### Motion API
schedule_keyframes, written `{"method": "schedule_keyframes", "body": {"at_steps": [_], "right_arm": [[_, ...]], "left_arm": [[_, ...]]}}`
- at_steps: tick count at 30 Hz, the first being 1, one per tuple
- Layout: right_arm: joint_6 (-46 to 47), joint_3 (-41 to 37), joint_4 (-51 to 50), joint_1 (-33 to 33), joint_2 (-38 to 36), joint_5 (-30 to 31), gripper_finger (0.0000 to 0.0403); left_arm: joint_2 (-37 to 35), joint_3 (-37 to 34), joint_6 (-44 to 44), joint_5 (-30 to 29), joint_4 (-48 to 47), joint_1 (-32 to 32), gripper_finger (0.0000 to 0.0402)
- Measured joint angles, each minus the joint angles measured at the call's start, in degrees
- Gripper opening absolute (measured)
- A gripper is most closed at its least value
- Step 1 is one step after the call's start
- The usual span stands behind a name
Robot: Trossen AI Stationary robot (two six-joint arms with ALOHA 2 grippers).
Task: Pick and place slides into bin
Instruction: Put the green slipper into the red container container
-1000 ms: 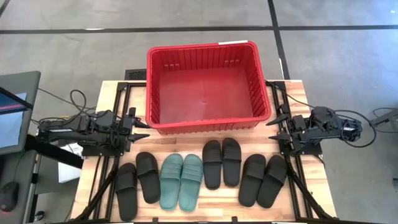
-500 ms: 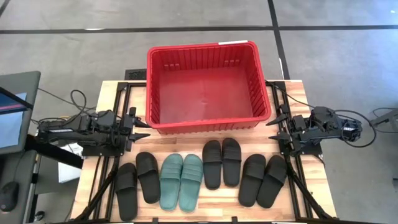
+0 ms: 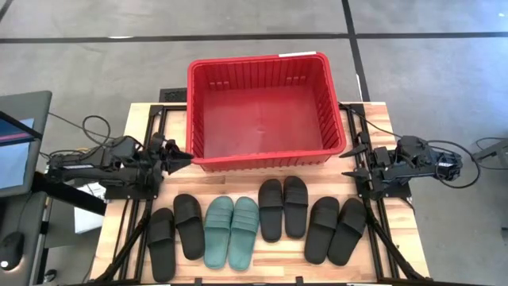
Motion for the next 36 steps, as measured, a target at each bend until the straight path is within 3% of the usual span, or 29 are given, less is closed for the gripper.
{"method": "schedule_keyframes", "body": {"at_steps": [5, 8, 10, 14, 16, 19, 23, 27, 30, 36], "right_arm": [[0.0, 0.0, 0.0, -0.5, 0.0, 0.1, 0.024], [0.2, 0.0, 2.6, -0.5, 0.0, 0.9, 0.024], [7.1, 0.0, 6.4, -0.5, 0.0, 0.9, 0.024], [33.1, 0.0, 14.1, -0.5, 0.0, 2.9, 0.024], [41.2, 0.0, 17.2, -0.5, 0.0, 4.2, 0.024], [46.8, 0.0, 21.9, -0.5, 0.0, 6.0, 0.024], [49.8, 0.0, 26.5, -0.5, 0.0, 7.9, 0.024], [49.0, 0.0, 27.3, -0.5, 0.0, 14.7, 0.024], [55.1, 0.1, 29.1, -0.5, 0.3, 19.1, 0.024], [58.5, 0.0, 24.1, -0.5, 2.9, 23.3, 0.024]], "left_arm": [[0.0, 0.0, -0.6, -4.0, -2.5, 0.0, 0.0156], [0.1, 0.0, -7.1, -4.3, -3.2, 0.0, 0.0156], [0.0, 0.0, -11.4, -4.3, -1.1, 0.0, 0.0156], [0.0, 0.0, -12.4, -3.8, 4.9, 0.0, 0.0156], [0.0, 0.0, -12.4, -3.4, 5.9, -0.1, 0.0156], [0.0, 0.0, -12.5, -5.9, 4.3, -0.1, 0.0156], [0.0, 0.0, -19.9, -7.4, 3.8, -0.1, 0.0156], [0.7, 0.0, -23.4, -1.3, 4.2, -0.6, 0.0156], [1.7, 0.0, -23.5, 4.5, 4.3, -1.4, 0.0156], [5.7, 0.0, -23.3, 12.5, 11.6, -5.5, 0.0147]]}}
